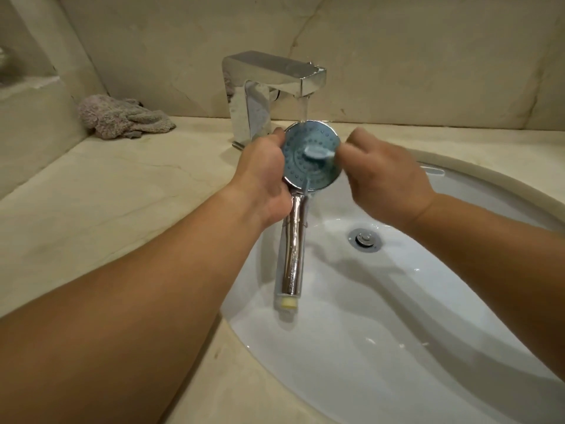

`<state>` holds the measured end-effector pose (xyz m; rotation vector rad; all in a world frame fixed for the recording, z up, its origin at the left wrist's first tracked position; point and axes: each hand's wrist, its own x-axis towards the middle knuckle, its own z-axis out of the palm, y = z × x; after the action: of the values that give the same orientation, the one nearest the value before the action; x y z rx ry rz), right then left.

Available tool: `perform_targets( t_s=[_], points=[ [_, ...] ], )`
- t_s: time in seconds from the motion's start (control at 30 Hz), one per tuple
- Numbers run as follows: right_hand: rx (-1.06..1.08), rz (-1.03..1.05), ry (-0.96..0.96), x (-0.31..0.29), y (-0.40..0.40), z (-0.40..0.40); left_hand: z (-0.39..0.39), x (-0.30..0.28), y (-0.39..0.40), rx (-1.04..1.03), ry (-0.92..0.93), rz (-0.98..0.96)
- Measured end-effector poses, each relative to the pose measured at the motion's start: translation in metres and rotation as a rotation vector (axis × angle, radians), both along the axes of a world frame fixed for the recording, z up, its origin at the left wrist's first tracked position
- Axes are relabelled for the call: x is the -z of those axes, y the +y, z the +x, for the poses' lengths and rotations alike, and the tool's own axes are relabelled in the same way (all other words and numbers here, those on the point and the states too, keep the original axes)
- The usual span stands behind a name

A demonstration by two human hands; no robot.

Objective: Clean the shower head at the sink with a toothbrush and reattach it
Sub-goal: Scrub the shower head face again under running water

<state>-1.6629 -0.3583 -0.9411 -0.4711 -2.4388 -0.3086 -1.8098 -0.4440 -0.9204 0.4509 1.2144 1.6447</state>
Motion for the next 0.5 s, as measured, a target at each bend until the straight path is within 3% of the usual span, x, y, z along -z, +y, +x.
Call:
perform_targets(
  t_s=[0.07, 0.2, 0.3, 0.43, 0.5],
  points=[
    [-0.083, 0.062, -0.098, 0.007, -0.002, 0.001, -0.001, 0.001, 0.001, -0.005, -0.001, -0.010],
    [0.016, -0.030, 0.042, 0.005, 0.004, 0.004, -0.003, 0.002, 0.003, -0.005, -0.001, -0.009],
    [-0.099, 0.072, -0.063, 0.009, -0.002, 0.001, -0.002, 0.003, 0.003, 0.015, -0.004, -0.005],
    [0.034, -0.049, 0.087, -0.002, 0.002, -0.004, -0.001, 0.003, 0.003, 0.014, -0.001, 0.004],
    [-0.020, 0.022, 0.002, -0.002, -0.004, -0.009, -0.001, 0.003, 0.002, 0.010, -0.011, 0.000]
  ],
)
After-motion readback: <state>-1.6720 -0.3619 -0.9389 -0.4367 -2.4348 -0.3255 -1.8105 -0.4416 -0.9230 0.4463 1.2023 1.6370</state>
